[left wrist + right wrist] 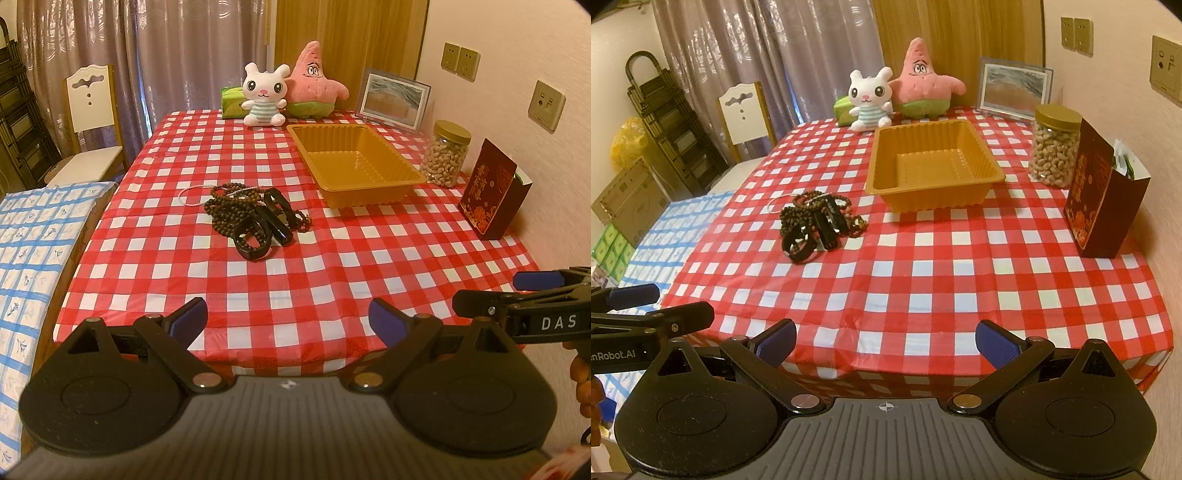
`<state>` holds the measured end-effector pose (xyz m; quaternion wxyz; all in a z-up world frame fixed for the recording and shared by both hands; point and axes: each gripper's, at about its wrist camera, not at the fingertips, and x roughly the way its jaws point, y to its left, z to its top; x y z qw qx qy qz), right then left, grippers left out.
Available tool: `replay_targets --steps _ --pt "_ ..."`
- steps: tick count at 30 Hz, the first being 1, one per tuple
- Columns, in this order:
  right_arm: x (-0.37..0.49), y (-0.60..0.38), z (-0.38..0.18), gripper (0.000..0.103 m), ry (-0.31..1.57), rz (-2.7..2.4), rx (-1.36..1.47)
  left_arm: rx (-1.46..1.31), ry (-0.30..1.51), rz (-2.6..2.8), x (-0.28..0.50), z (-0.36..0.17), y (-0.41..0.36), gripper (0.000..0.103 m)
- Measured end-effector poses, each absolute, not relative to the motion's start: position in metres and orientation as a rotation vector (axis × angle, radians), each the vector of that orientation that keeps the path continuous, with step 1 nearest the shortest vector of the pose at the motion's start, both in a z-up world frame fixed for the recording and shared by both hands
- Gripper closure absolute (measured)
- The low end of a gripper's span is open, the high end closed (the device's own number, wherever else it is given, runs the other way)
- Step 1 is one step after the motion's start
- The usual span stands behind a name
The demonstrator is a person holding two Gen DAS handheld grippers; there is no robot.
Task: Organize jewelry
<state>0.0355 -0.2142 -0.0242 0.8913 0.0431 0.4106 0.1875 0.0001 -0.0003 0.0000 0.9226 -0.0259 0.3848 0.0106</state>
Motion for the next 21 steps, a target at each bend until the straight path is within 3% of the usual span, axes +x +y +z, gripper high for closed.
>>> replay_targets --steps 21 --pt "0.0351 -0.2145 -0.0229 0.000 0.850 0.388 0.090 -0.054 0.789 0.021 0.0000 0.0000 -0.0002 0.010"
